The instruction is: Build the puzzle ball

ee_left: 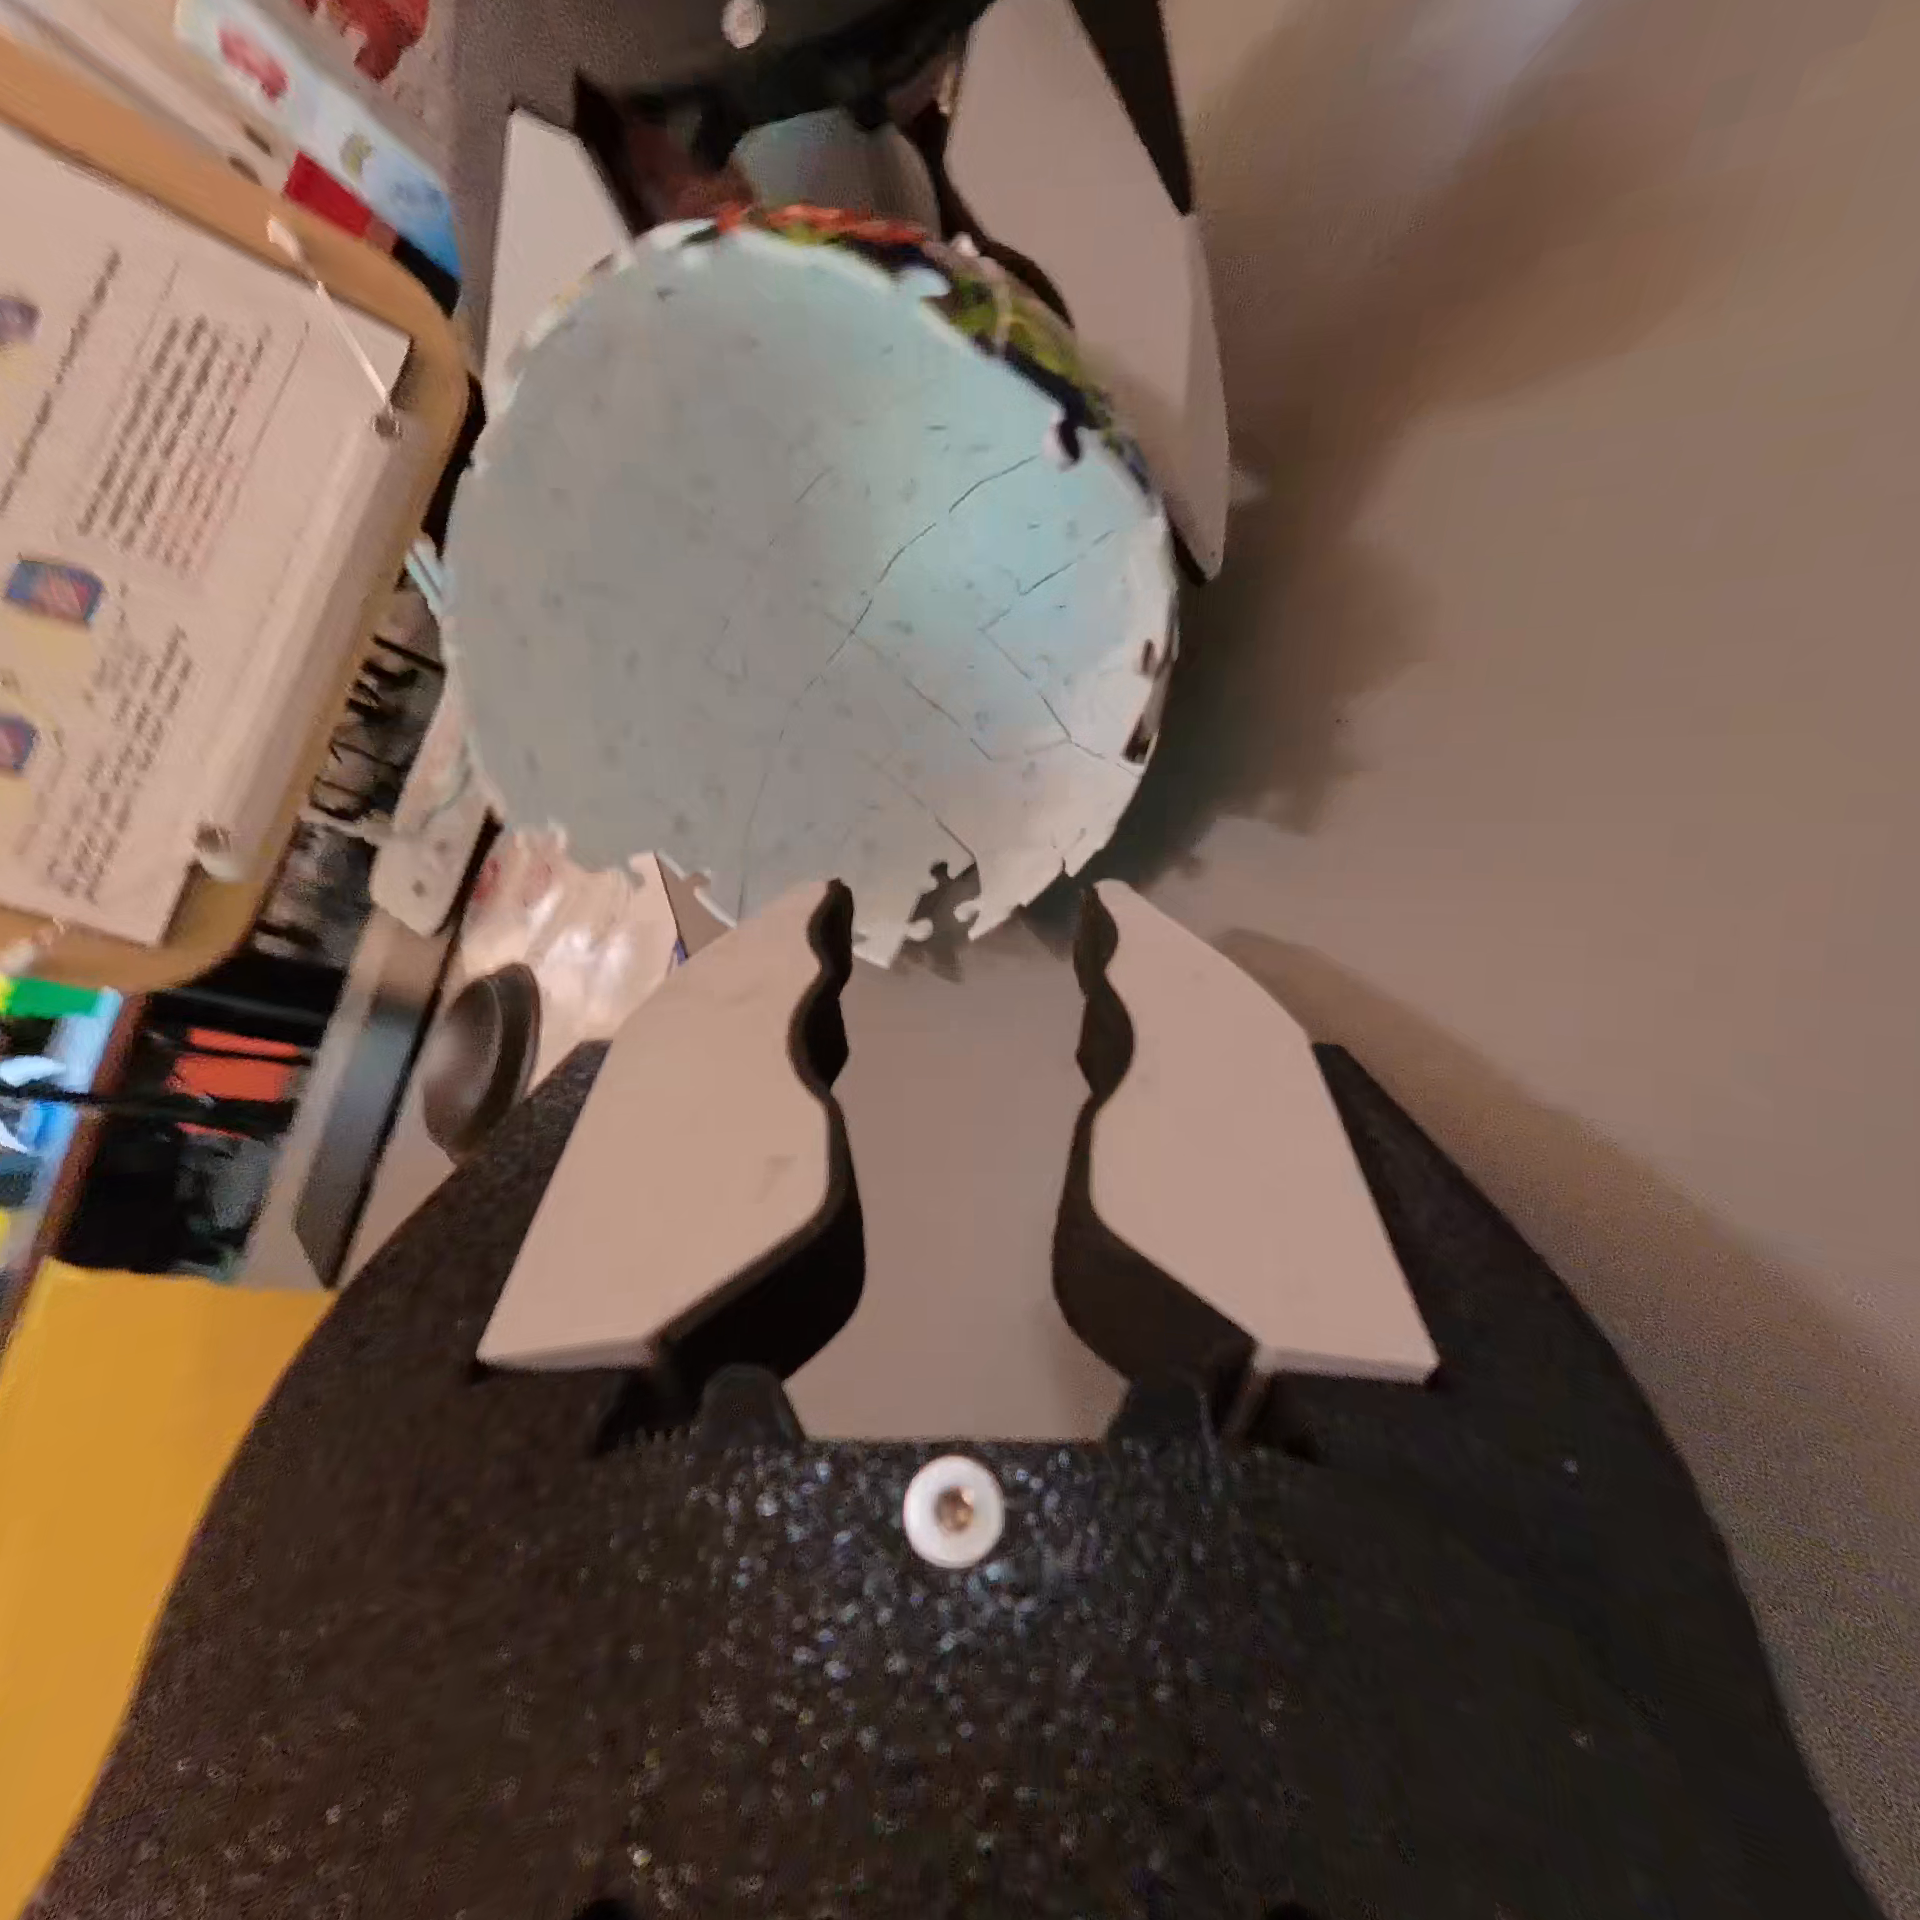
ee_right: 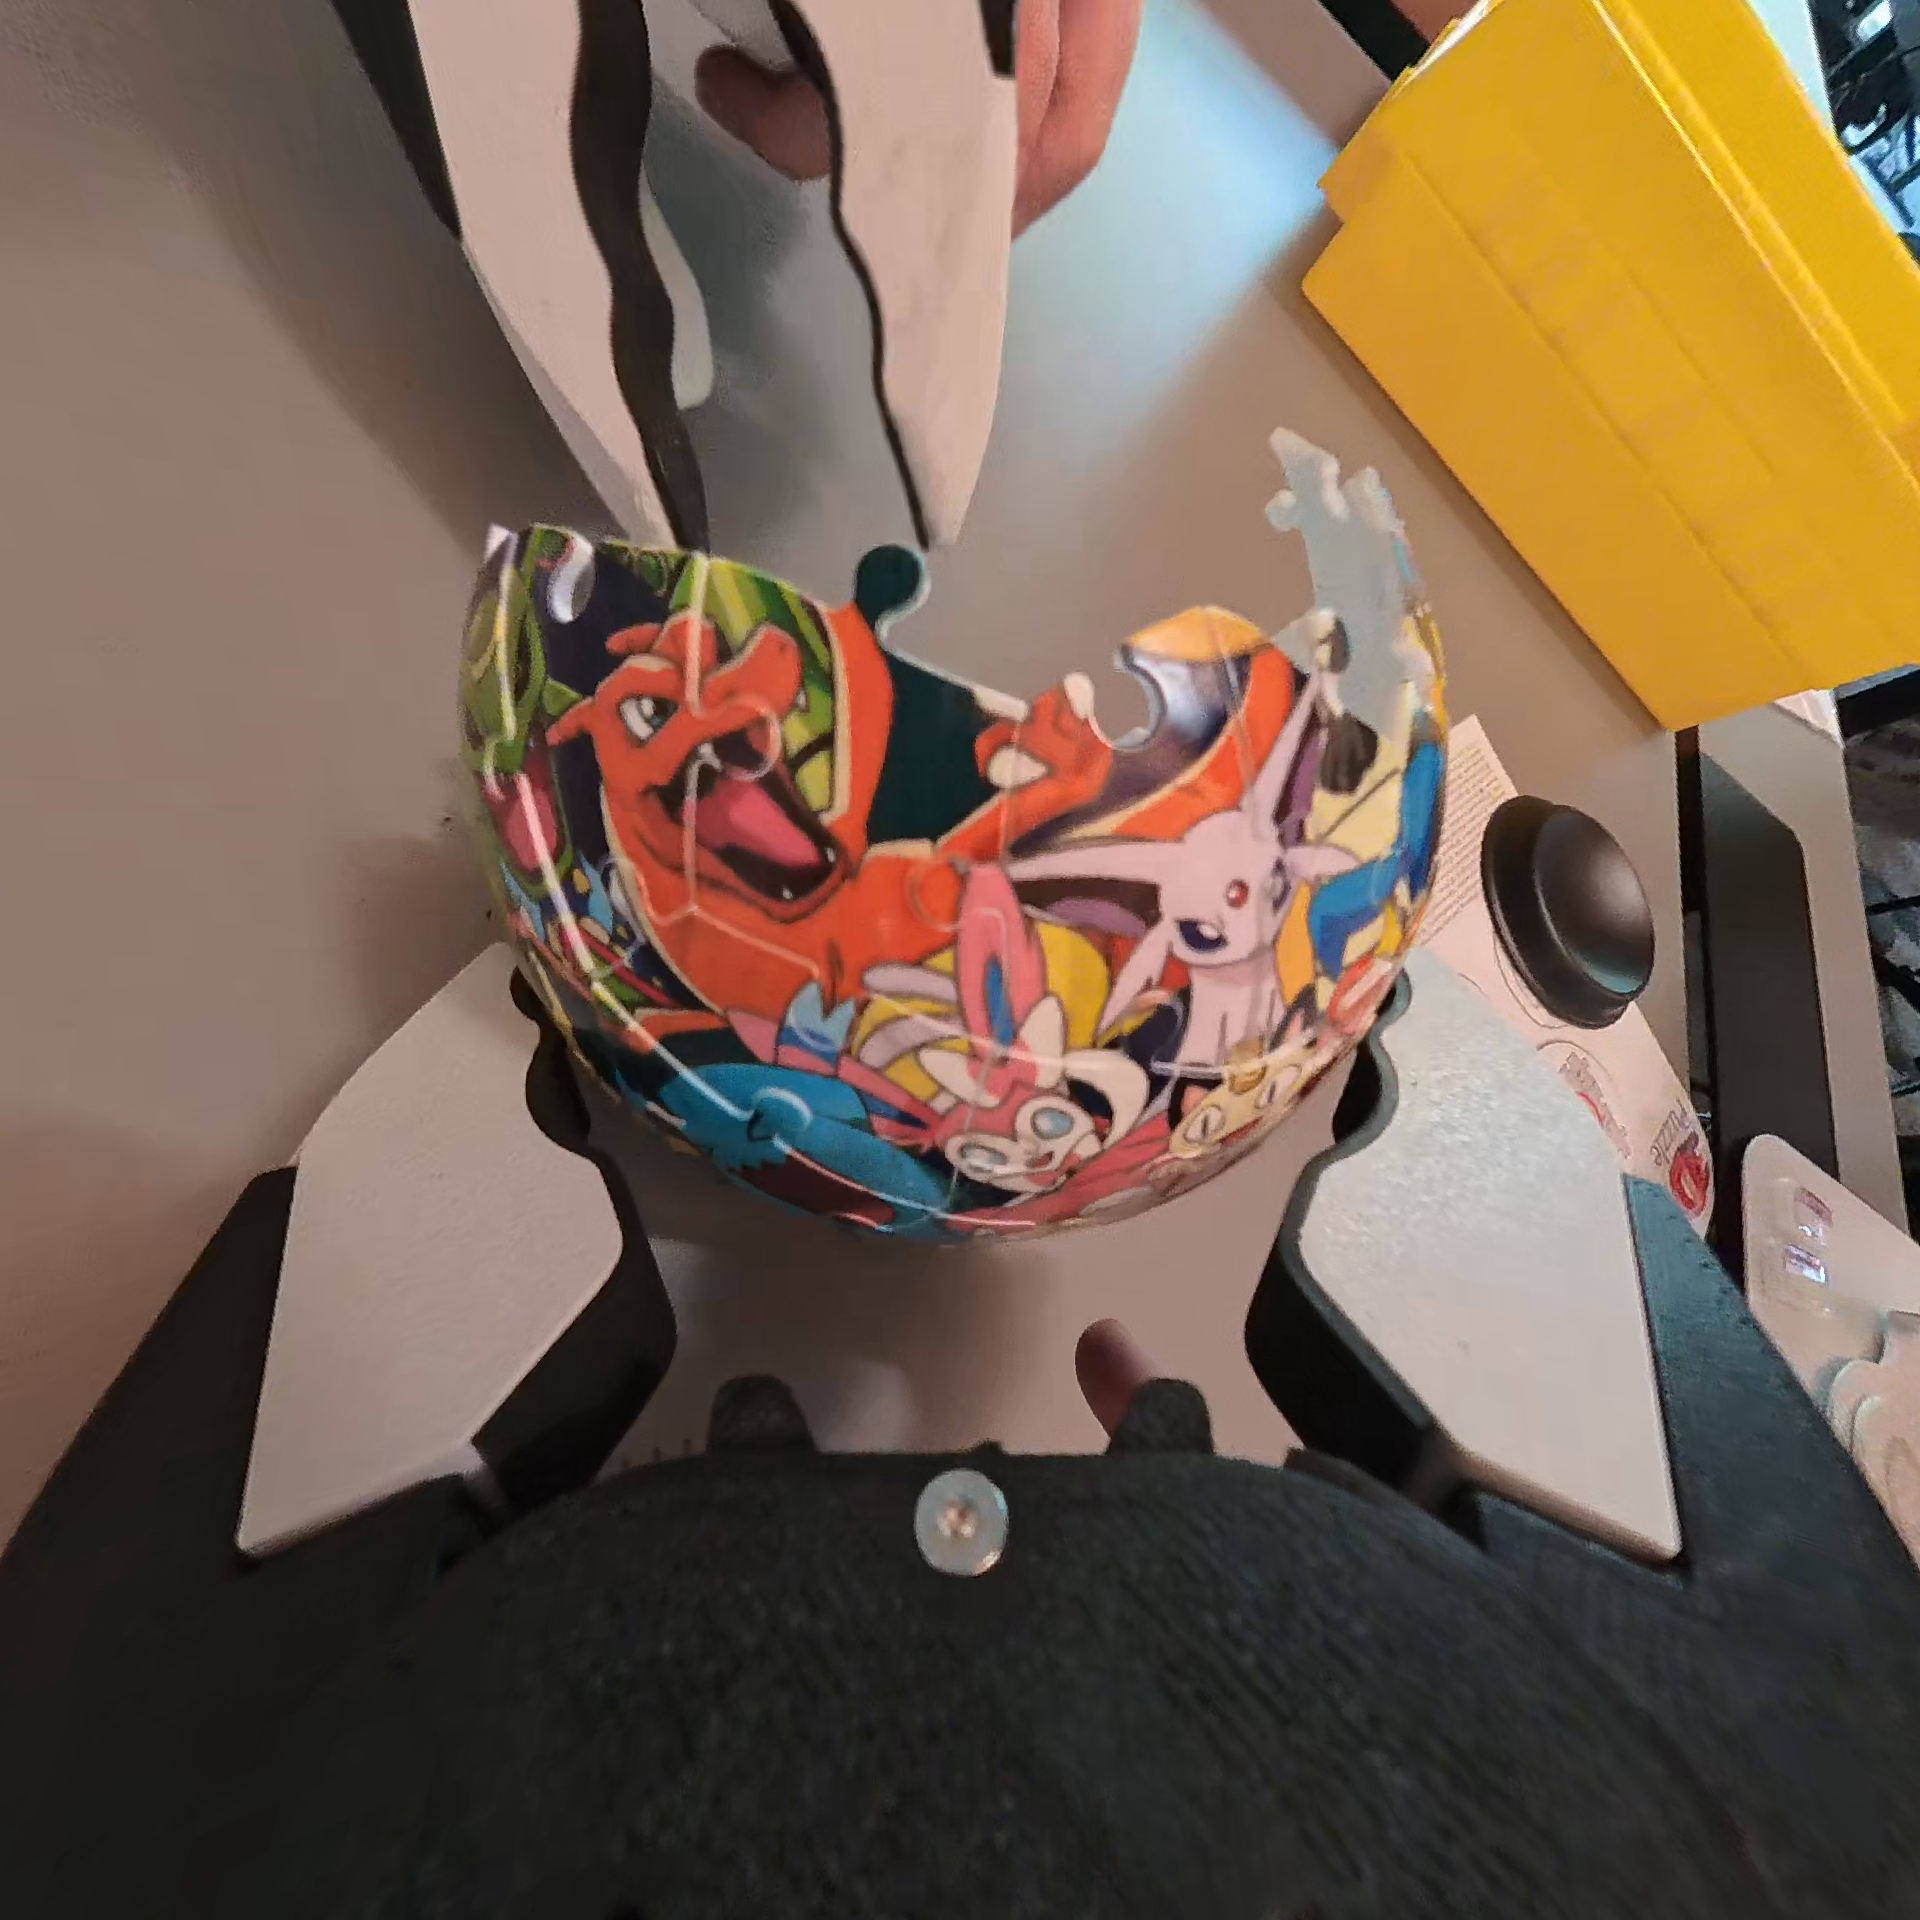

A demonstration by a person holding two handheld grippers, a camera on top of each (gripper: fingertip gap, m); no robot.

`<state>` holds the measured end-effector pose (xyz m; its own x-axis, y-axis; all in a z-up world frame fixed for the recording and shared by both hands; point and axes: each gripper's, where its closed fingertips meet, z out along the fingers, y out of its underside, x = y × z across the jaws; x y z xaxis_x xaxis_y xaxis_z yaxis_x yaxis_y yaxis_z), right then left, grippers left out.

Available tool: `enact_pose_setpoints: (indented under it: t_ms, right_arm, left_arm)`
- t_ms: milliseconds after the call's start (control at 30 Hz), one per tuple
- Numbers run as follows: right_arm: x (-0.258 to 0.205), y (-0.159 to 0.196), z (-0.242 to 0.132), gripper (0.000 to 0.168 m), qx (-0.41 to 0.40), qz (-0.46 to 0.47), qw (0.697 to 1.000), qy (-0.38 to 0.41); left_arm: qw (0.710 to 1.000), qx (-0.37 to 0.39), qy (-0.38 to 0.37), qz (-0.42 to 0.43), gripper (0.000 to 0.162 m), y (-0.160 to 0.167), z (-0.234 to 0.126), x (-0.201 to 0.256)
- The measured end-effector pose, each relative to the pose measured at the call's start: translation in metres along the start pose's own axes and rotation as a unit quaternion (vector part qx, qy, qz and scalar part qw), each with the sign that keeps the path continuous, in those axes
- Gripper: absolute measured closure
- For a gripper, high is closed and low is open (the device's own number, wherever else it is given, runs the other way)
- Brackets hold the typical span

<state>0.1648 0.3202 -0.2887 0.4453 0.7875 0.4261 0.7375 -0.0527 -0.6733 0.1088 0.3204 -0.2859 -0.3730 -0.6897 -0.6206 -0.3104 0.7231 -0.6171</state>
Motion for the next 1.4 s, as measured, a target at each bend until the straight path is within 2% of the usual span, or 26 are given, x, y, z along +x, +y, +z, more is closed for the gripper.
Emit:
enact_pose_setpoints:
  t_ms: [200,333,467,733,1167,1200,1300,1400]
  right_arm:
    - [0.000,0.000,0.000,0.027,-0.001,-0.004,1.000,0.001]
    - [0.000,0.000,0.000,0.027,0.005,-0.002,1.000,-0.003]
    - [0.000,0.001,0.000,0.027,0.004,0.001,1.000,-0.003]
    - [0.000,0.001,0.000,0.028,0.003,0.001,1.000,-0.004]
    - [0.000,0.000,0.001,0.028,0.001,-0.001,1.000,-0.003]
    - [0.001,0.001,0.001,0.028,0.000,0.000,1.000,-0.002]
    - [0.001,0.001,0.000,0.028,-0.001,-0.002,1.000,-0.001]
    - [0.001,0.002,0.000,0.028,-0.002,-0.001,1.000,-0.001]
  left_arm:
    - [0.989,-0.037,0.055,0.129,0.123,0.005,0.014,0.016]
    - [0.975,-0.054,0.049,0.211,0.138,0.009,0.024,0.015]
    - [0.965,-0.050,0.055,0.251,0.148,0.004,0.029,0.017]
    - [0.954,-0.056,0.070,0.285,0.157,0.007,0.034,0.020]
    - [0.943,-0.055,0.080,0.318,0.160,0.007,0.035,0.020]
    - [0.945,-0.054,0.075,0.313,0.159,0.007,0.035,0.019]
    - [0.955,-0.053,0.060,0.286,0.140,0.006,0.035,0.013]
    - [0.956,-0.049,0.054,0.284,0.140,0.006,0.034,0.010]
